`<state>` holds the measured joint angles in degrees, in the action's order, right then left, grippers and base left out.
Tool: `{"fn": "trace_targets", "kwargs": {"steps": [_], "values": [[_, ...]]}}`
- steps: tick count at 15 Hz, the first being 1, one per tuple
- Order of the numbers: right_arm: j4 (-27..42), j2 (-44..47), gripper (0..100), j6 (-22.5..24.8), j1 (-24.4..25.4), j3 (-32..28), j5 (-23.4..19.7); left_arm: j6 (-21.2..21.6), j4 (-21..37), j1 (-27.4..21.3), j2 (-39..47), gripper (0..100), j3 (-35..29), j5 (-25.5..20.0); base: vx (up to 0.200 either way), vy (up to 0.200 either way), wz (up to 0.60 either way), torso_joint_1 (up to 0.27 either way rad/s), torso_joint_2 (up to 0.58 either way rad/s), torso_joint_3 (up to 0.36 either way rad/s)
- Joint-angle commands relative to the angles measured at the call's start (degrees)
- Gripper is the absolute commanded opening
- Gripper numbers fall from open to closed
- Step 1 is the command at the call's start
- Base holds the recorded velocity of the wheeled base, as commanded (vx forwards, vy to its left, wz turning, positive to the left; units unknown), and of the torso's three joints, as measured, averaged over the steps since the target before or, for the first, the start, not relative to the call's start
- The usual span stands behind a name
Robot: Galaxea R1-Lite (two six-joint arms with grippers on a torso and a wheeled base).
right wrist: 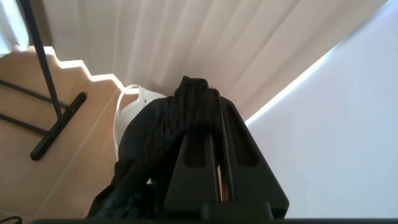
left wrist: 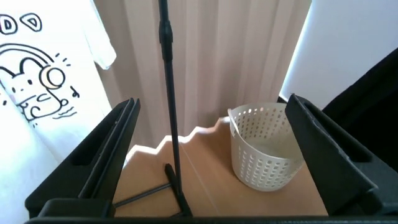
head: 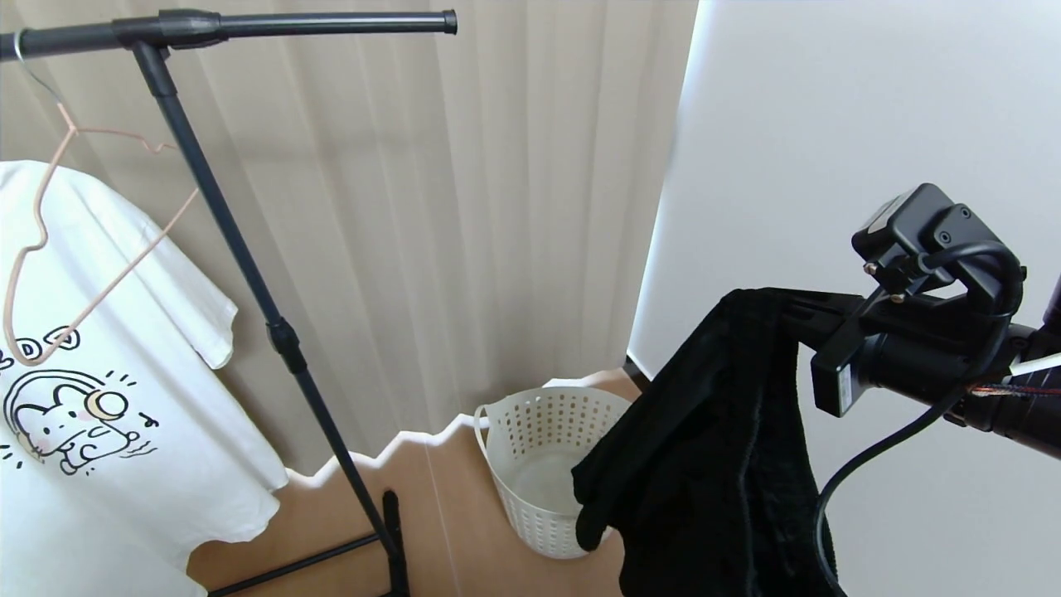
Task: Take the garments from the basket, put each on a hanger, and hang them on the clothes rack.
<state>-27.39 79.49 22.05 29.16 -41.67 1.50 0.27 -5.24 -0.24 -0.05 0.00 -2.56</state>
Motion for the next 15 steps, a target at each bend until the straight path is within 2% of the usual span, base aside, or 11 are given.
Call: {"fn": "trace_targets", "kwargs": {"steps": [1,15], "values": [[0.0,0.1,0,0.0,0.0,0.0,0.0,0.0,0.0,0.0,0.0,100,0.0,0.0,0.0,0.0,0.0,0.178,-0.49,-0.29],[-0.2,0.6,0,-0.1,-0.8,0.2,-0.4,0.0,0.0,0.0,0.0,100,0.0,0.0,0.0,0.0,0.0,0.219,-0.55,-0.33]]}}
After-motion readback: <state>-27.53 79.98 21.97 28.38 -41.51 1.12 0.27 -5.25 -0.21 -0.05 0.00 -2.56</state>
